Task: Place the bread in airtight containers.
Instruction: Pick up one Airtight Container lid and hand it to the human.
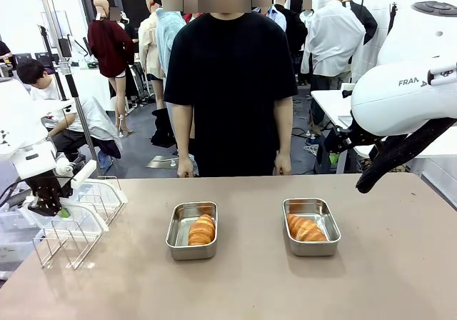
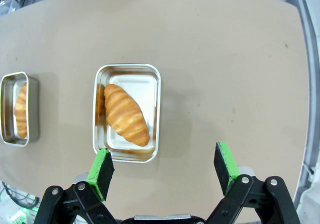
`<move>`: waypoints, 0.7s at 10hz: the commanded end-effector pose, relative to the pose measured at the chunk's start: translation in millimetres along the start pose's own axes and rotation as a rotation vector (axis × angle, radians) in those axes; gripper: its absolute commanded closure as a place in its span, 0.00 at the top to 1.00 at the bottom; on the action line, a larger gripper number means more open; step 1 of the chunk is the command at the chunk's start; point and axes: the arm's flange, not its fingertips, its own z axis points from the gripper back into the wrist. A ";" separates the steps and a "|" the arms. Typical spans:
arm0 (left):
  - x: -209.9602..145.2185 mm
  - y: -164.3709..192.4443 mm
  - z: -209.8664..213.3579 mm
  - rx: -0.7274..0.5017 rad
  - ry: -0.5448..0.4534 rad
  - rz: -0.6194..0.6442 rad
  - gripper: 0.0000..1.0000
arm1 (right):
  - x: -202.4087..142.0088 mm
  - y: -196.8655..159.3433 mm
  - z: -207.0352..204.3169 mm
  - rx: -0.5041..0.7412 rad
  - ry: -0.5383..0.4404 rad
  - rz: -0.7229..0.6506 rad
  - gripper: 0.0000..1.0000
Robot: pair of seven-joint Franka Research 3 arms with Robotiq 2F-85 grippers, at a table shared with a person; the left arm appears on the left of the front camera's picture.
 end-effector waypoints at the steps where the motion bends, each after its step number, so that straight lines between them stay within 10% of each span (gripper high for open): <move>1: -4.9 -2.4 -2.1 -0.023 -0.008 -0.024 0.00 | -0.2 -0.6 -0.6 0.009 0.004 -0.003 1.00; 7: 4.0 -23.1 46.8 0.000 0.050 -0.037 0.00 | -0.2 -0.6 -0.6 0.009 0.004 -0.003 1.00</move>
